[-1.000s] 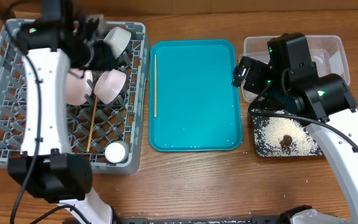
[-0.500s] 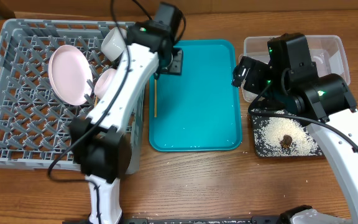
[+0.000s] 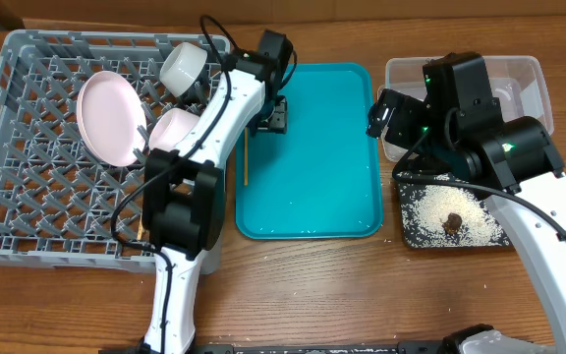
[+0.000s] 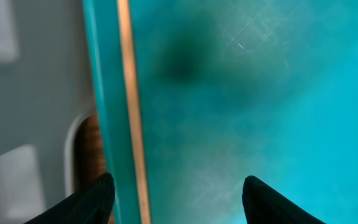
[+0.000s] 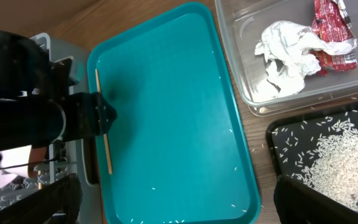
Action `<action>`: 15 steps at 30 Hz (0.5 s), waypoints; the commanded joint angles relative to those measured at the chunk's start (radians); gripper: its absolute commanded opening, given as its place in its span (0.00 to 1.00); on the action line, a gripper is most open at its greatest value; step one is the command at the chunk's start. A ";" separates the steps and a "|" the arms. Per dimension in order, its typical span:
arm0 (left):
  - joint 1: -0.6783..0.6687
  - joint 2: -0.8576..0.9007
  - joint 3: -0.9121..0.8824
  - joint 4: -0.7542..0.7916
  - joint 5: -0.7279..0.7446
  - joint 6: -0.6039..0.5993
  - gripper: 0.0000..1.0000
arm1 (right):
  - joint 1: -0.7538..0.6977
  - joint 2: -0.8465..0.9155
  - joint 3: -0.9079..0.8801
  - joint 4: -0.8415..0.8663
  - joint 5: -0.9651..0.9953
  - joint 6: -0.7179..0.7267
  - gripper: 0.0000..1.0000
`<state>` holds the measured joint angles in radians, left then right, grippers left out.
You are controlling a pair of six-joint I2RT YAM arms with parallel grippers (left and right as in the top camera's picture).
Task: Sort waste into correct bins and load items into the dishwasher
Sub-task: 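Return the left gripper to the remaining chopstick on the teal tray, then grasp the second wooden chopstick at the tray edge with left gripper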
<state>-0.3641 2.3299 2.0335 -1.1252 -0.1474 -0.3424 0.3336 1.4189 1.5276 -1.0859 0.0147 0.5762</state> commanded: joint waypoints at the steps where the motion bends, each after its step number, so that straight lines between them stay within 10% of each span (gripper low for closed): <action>1: 0.008 0.029 0.004 0.013 -0.013 -0.013 0.66 | -0.003 -0.002 -0.003 0.004 0.007 -0.001 1.00; 15: 0.017 0.038 -0.005 0.053 -0.040 -0.020 0.70 | -0.003 -0.002 -0.003 0.004 0.007 -0.001 1.00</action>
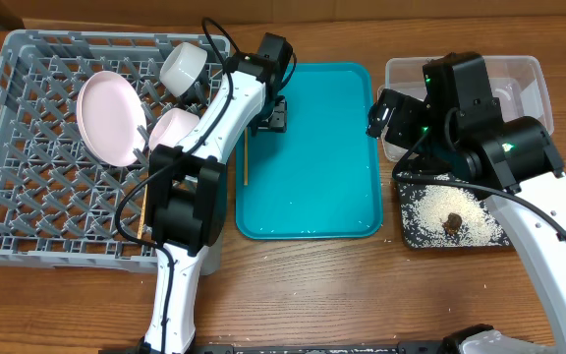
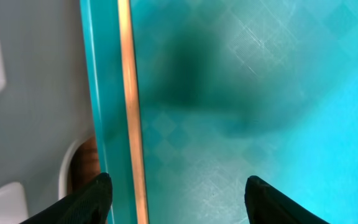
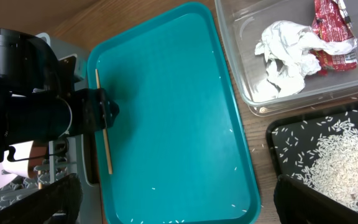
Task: Sort waste into correct bins and load items into the dishwasher
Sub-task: 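Grasp the second wooden chopstick at the tray edge with left gripper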
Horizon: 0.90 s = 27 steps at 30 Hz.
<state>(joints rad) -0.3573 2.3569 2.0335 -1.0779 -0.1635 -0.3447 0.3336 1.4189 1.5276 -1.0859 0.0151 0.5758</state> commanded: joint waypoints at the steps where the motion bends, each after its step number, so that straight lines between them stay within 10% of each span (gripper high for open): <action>1: 0.012 0.011 -0.009 0.010 -0.024 -0.018 0.70 | -0.003 -0.002 -0.003 0.004 0.006 -0.001 1.00; 21: 0.013 0.095 -0.023 0.039 -0.003 -0.018 0.71 | -0.003 -0.002 -0.003 0.004 0.006 -0.001 1.00; 27: 0.011 0.114 -0.023 0.039 0.008 -0.018 0.27 | -0.003 -0.002 -0.003 0.004 0.006 -0.001 1.00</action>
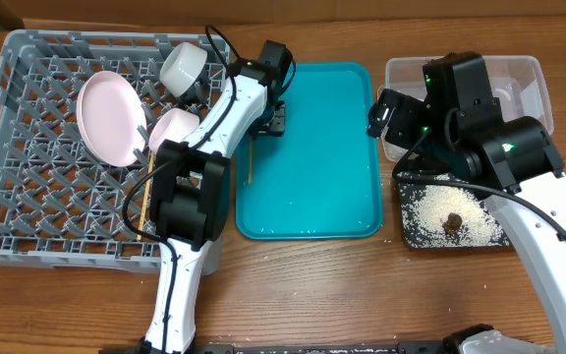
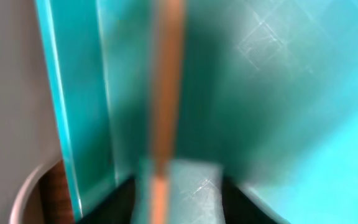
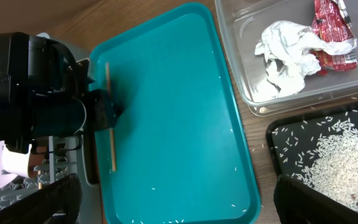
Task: Sort waste into correct bins and load items into the dishwasher
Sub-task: 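Grasp the second wooden chopstick at the tray edge with left gripper, then carry the second chopstick into the dish rack and release it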
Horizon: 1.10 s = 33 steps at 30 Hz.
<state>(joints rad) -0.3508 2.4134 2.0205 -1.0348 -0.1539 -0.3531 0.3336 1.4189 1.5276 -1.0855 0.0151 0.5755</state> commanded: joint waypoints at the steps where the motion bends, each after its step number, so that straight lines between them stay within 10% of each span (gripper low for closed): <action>1: 0.005 0.058 -0.010 -0.004 -0.002 -0.009 0.23 | -0.003 -0.002 -0.003 0.003 0.006 0.000 1.00; 5: 0.005 0.058 -0.010 -0.002 -0.002 -0.009 0.04 | -0.003 -0.002 -0.003 0.003 0.006 0.000 1.00; 24: 0.009 -0.120 0.534 -0.424 0.099 0.168 0.04 | -0.003 -0.002 -0.003 0.006 0.007 -0.001 1.00; 33: 0.071 -0.346 0.508 -0.655 0.095 0.220 0.04 | -0.003 -0.002 -0.003 0.006 0.007 0.000 1.00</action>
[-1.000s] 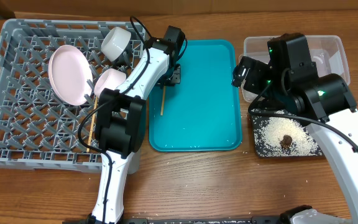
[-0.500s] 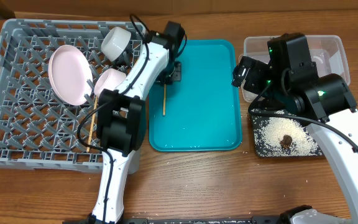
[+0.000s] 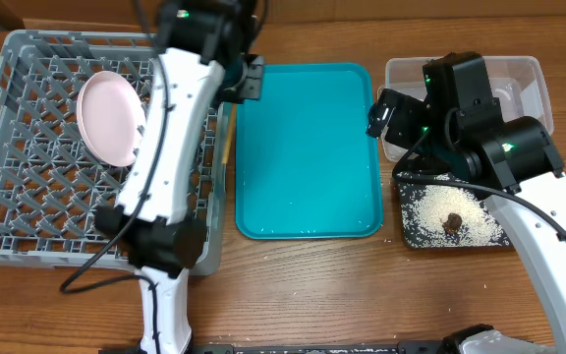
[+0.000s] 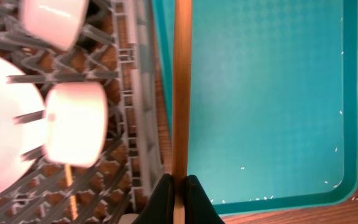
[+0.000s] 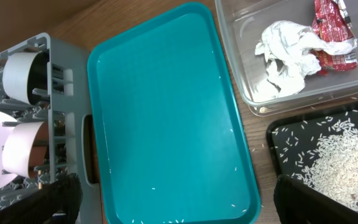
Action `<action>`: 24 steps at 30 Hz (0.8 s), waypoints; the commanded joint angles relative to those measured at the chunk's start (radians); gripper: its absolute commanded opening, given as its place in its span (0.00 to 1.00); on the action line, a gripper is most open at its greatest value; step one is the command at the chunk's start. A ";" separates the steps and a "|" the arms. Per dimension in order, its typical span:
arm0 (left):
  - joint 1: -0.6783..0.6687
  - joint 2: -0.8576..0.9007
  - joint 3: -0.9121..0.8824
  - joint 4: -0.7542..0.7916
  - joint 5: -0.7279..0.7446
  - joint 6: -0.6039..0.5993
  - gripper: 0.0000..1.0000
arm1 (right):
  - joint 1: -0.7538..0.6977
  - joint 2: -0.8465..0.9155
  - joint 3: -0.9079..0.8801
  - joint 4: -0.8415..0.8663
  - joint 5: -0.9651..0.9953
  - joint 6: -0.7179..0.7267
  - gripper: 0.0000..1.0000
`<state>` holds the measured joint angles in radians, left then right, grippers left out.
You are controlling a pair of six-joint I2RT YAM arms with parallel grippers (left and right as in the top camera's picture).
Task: Sort waste into correct bins and load items into the dishwasher
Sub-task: 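Carry the second chopstick into the dish rack and release it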
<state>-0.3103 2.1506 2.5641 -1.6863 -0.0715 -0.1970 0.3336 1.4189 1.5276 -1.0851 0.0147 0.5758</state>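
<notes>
My left gripper [image 4: 180, 190] is shut on a long wooden chopstick [image 4: 181, 87] and holds it high over the gap between the grey dish rack [image 3: 37, 206] and the teal tray [image 3: 308, 211]. The chopstick runs straight up the left wrist view along the tray's left rim. In the rack stand a pink plate [image 3: 109, 120], a pink cup [image 4: 75, 124] and a white cup [image 4: 52, 17]. My right gripper [image 5: 182, 208] hangs open above the tray's right side, with nothing between its fingers.
Only rice grains lie on the teal tray [image 5: 166, 112]. A clear bin [image 5: 253, 93] at the back right holds crumpled paper [image 5: 284, 59] and a red wrapper [image 5: 331, 28]. A black tray [image 3: 416, 231] of rice sits in front of it.
My left gripper was low on the tray's left edge, closed around the chopstick. Now it is raised well above the table with the chopstick in it. The right arm has not moved.
First my left gripper stood open just above the chopstick lying along the tray's left edge, and stayed so half a second later. Then its fingers were closed round the stick on the tray. Now the stick is off the tray, held over the rack's edge.
</notes>
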 commanded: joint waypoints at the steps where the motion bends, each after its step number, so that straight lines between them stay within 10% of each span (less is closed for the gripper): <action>1: 0.035 -0.119 -0.068 -0.003 0.005 0.064 0.04 | -0.003 -0.002 -0.003 0.006 0.007 -0.001 1.00; 11: 0.208 -0.411 -0.607 0.105 -0.126 0.123 0.04 | -0.003 -0.002 -0.003 0.006 0.007 -0.001 1.00; 24: 0.449 -0.417 -1.037 0.586 0.102 0.460 0.04 | -0.003 -0.002 -0.003 0.006 0.007 -0.001 1.00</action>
<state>0.1211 1.7424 1.5925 -1.1534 -0.0456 0.1520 0.3336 1.4189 1.5276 -1.0851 0.0151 0.5758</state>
